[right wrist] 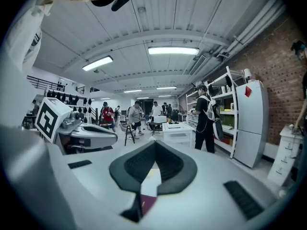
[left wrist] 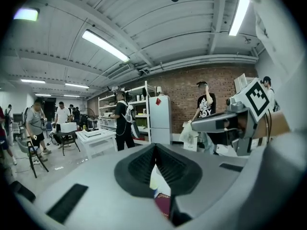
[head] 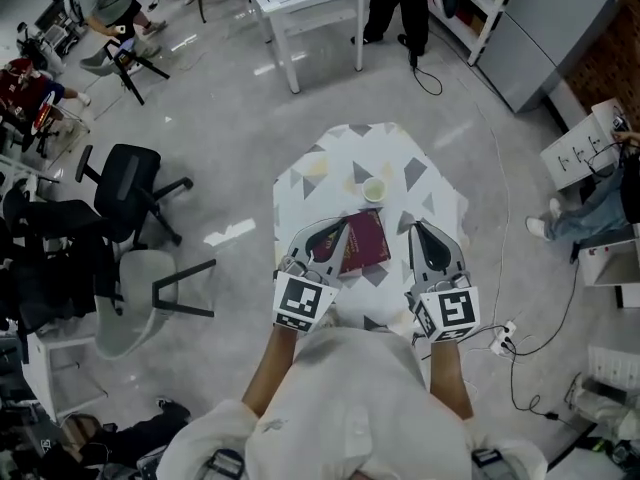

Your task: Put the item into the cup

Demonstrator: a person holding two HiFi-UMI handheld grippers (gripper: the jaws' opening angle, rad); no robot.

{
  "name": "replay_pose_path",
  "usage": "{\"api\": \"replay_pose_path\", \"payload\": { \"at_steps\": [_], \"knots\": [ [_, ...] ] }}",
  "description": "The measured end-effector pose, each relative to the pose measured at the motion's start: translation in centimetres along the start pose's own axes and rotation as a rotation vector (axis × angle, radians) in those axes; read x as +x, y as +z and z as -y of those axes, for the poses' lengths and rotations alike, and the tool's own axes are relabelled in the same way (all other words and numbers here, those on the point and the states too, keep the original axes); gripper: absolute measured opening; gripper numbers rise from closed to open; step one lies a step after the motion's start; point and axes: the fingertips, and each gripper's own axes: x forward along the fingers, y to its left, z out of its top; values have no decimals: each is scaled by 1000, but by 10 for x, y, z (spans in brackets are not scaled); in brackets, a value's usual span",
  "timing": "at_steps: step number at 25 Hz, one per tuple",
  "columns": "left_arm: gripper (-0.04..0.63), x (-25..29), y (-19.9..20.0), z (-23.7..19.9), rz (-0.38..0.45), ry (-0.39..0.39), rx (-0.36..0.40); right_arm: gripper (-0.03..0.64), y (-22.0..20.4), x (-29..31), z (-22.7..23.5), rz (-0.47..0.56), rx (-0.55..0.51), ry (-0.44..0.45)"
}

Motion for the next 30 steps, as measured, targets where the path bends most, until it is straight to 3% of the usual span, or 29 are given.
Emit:
{"api": "replay_pose_path", "payload": {
  "at_steps": [12, 19, 30],
  "knots": [
    [14, 33, -9, 6, -72, 102, -8, 5, -18, 25, 36, -27, 41, 115],
    [14, 38, -18, 5, -104, 117, -17, 5, -31, 31, 39, -45, 69, 129],
    [14, 61, -39, -5, -113, 24, -43, 5, -47, 47, 44, -84, 62, 50]
  ]
}}
